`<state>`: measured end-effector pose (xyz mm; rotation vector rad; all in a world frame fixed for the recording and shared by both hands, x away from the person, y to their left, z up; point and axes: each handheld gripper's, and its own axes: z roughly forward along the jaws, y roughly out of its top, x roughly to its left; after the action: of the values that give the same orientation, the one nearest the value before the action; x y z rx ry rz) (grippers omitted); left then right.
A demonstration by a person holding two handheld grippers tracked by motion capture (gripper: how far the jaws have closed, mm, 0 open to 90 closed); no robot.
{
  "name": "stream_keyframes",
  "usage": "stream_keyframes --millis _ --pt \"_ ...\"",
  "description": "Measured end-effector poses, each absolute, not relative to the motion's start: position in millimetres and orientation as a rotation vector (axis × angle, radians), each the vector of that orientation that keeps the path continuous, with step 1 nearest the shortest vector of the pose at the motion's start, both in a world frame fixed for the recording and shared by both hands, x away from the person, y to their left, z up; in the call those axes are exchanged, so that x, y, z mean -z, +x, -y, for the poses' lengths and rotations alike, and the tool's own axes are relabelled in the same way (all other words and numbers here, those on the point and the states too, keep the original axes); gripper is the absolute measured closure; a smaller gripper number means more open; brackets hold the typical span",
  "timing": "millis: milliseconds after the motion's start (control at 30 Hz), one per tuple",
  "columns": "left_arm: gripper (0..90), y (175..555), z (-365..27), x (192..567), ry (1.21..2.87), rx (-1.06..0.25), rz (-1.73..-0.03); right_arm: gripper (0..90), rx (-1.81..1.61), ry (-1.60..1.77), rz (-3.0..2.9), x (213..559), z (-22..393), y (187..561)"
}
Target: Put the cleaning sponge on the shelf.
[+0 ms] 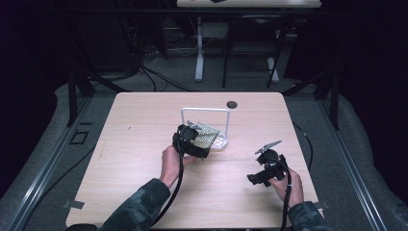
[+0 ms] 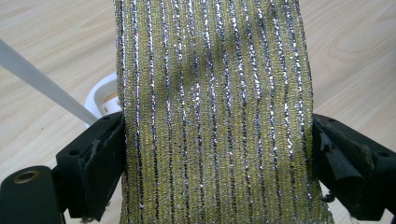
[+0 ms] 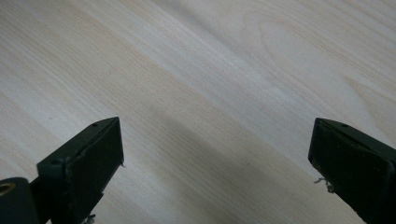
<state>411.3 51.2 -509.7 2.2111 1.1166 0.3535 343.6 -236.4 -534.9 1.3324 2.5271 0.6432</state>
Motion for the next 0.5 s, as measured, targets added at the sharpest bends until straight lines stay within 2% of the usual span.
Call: stream_keyframes --millis 500 --pt "10.4 424.9 -39.2 510.3 2.189 -0.386 -1.15 2.6 -0.625 1.322 -2.557 537.2 234.1 344.7"
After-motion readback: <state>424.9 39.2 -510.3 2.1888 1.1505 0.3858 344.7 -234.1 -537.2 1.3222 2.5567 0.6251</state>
